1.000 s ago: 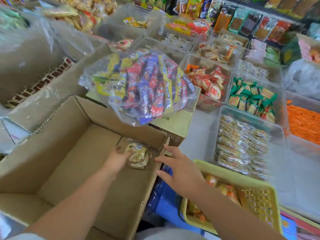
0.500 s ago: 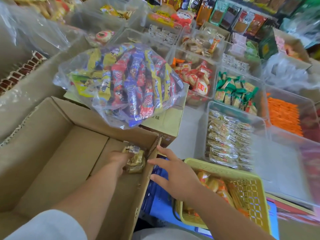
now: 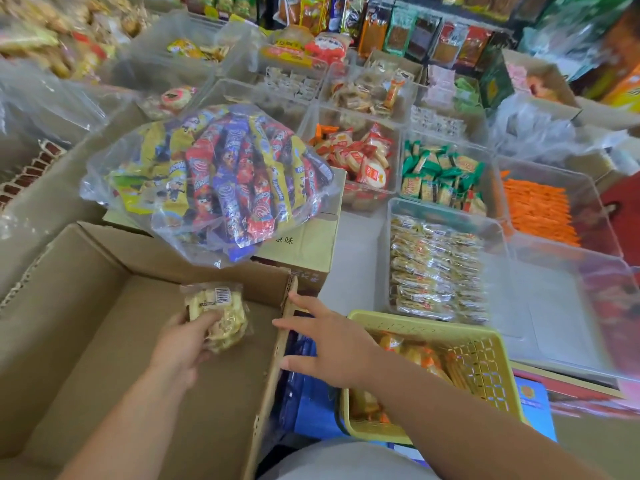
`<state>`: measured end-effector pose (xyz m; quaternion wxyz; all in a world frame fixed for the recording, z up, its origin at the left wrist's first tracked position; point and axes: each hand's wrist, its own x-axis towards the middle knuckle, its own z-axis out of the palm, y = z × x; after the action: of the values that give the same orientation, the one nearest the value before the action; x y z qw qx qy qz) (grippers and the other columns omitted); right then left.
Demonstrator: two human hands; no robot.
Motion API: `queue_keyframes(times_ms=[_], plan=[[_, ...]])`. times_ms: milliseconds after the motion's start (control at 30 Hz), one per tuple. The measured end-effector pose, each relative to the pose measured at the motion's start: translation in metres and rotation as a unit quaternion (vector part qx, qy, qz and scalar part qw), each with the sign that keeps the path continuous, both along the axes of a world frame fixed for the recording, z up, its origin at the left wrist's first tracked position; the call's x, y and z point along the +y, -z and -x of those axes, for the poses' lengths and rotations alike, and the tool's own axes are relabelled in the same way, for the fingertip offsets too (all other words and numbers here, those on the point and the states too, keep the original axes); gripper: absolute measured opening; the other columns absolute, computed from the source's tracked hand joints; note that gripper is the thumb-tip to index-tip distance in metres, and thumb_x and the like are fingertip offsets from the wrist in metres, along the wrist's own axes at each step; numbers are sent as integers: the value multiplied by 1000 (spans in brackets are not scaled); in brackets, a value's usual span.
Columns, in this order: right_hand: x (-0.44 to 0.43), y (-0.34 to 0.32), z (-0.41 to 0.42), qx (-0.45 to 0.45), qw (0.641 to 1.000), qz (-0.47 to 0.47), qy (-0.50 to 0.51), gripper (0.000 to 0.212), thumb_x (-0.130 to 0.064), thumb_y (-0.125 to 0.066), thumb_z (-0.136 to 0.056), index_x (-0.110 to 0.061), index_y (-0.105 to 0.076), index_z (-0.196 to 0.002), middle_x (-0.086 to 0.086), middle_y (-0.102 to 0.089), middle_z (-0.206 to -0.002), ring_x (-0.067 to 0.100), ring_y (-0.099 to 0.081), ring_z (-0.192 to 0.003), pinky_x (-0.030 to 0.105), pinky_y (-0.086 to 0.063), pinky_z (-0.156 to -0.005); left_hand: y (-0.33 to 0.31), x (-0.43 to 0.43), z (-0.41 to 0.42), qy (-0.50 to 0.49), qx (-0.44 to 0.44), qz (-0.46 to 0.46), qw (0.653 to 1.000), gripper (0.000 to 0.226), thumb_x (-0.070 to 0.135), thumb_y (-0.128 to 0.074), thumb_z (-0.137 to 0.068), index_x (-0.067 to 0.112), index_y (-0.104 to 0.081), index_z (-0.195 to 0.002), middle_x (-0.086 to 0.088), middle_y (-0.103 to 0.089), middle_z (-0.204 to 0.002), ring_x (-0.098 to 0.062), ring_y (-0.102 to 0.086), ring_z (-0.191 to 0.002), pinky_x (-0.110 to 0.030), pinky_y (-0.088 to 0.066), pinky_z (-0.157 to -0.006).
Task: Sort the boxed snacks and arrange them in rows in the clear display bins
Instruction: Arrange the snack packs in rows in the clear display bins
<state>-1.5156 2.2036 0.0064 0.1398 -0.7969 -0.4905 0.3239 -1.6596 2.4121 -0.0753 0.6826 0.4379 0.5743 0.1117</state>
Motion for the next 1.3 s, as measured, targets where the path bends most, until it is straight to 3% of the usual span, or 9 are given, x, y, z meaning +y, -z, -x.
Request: queue_keyframes(times_ms=[133, 300, 533, 633, 767, 900, 1067, 1167, 1300], plan=[[-10, -11, -9, 99, 994, -32, 29, 72, -76, -52, -85, -51, -32, -150, -24, -20, -161, 2, -28, -145, 34, -29, -119, -68, -34, 16, -40, -130, -47, 990, 31, 12, -79, -85, 23, -67, -112, -4, -80, -105, -25, -78, -89, -38, -58, -74], [-29, -35, -13, 234, 954, -128, 139, 79, -92, -49, -71, -58, -39, -141, -30, -52, -135, -6, -58, -115, 23, -49, -92, -125, -81, 8, -3, -216, -45, 975, 49, 22, -79, -71, 26, -65, -119, -1, -78, -113, -24, -77, -100, -44, -55, -84], [-71, -61, -21, 299, 900, -236, 213, 49, -69, -68, -76, -53, -53, -121, -23, -63, -116, 8, -69, -95, 28, -57, -75, -144, -150, -26, 109, -182, -241, 947, 73, 0, -96, -63, 43, -63, -112, 10, -74, -111, -11, -74, -97, -22, -59, -71], [-98, -60, -30, 364, 860, -260, 247, 36, -46, -79, -77, -42, -59, -107, -12, -69, -111, 26, -71, -96, 49, -62, -78, -142, -181, -43, 143, -152, -318, 925, 89, 16, -103, -55, 47, -57, -124, 14, -70, -112, -7, -71, -100, -16, -55, -78], [-142, -57, -51, 415, 824, -283, 264, 26, -20, -81, -84, -21, -62, -100, 12, -75, -102, 39, -71, -96, 49, -62, -77, -139, -217, -65, 167, -137, -294, 931, 82, 34, -97, -42, 51, -61, -113, 20, -70, -105, -6, -72, -94, -17, -57, -73], [-182, -53, -71, 420, 803, -313, 284, 25, -19, -83, -84, -21, -62, -98, 14, -74, -106, 35, -72, -99, 46, -62, -76, -132, -242, -80, 151, -156, -154, 964, 63, 24, -99, -43, 38, -72, -98, 5, -77, -104, -15, -75, -96, -29, -62, -74], [-211, -45, -96, 220, 852, -388, 274, 43, -3, -81, -81, -33, -50, -81, -11, -71, -103, 11, -71, -99, 22, -55, -74, -117, -258, -90, 126, -105, -115, 980, 34, 5, -83, -82, 33, -73, -100, 3, -79, -101, -16, -76, -89, -27, -54, -67], [-219, -35, -107, 3, 882, -423, 209, 50, 0, -76, -74, -37, -44, -85, -18, -63, -114, 4, -59, -118, 17, -48, -90, -109, -264, -97, 87, -107, -14, 990, 40, 5, -80, -81, 22, -69, -115, -7, -79, -108, -30, -78, -92, -43, -61, -72], [-222, -14, -114, -73, 887, -439, 125, 29, -23, -65, -80, -26, -53, -107, -2, -58, -119, 7, -51, -127, 19, -42, -102, -110, -271, -113, 66, -146, 81, 984, 44, 28, -76, -73, 25, -71, -117, -11, -78, -113, -31, -78, -91, -36, -61, -59]])
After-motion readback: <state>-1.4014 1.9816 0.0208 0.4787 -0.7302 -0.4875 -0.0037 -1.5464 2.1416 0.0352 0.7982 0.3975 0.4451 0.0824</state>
